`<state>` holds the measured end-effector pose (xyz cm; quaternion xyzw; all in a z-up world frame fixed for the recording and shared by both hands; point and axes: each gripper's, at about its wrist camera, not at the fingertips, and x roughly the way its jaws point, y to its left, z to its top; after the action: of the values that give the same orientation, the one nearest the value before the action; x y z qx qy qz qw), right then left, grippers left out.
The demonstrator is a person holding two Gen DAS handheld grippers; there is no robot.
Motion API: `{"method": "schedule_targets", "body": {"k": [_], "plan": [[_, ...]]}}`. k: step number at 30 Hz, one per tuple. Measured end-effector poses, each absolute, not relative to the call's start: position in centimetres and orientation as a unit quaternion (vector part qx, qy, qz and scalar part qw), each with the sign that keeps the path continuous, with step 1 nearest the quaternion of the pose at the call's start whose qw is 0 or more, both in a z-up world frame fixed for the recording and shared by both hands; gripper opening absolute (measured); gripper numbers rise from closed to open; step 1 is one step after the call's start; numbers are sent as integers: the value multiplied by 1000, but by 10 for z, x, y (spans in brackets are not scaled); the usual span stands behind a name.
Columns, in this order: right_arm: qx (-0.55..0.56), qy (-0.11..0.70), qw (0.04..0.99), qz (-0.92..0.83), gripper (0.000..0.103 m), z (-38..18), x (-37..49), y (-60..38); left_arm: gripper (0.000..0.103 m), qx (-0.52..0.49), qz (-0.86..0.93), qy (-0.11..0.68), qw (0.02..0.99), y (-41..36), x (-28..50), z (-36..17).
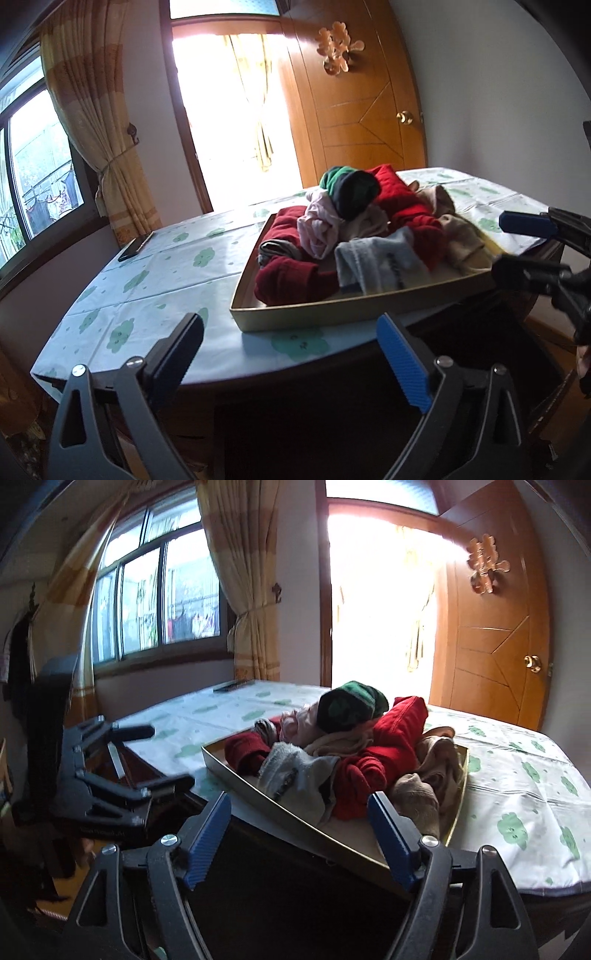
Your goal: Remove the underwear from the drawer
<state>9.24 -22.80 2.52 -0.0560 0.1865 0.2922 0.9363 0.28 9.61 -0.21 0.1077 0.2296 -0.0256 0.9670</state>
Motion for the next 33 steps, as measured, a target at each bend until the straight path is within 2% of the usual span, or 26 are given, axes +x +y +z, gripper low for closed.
{"method": "schedule_targets", "body": {"k": [9,33], "plan": [[-25,132,955,265,85,32,60,-245,98,83,-34,215,973,94,-20,-2],[-7,114,956,271,87,33,44,-252,102,73,-34,213,974,89,-30,-2]]}}
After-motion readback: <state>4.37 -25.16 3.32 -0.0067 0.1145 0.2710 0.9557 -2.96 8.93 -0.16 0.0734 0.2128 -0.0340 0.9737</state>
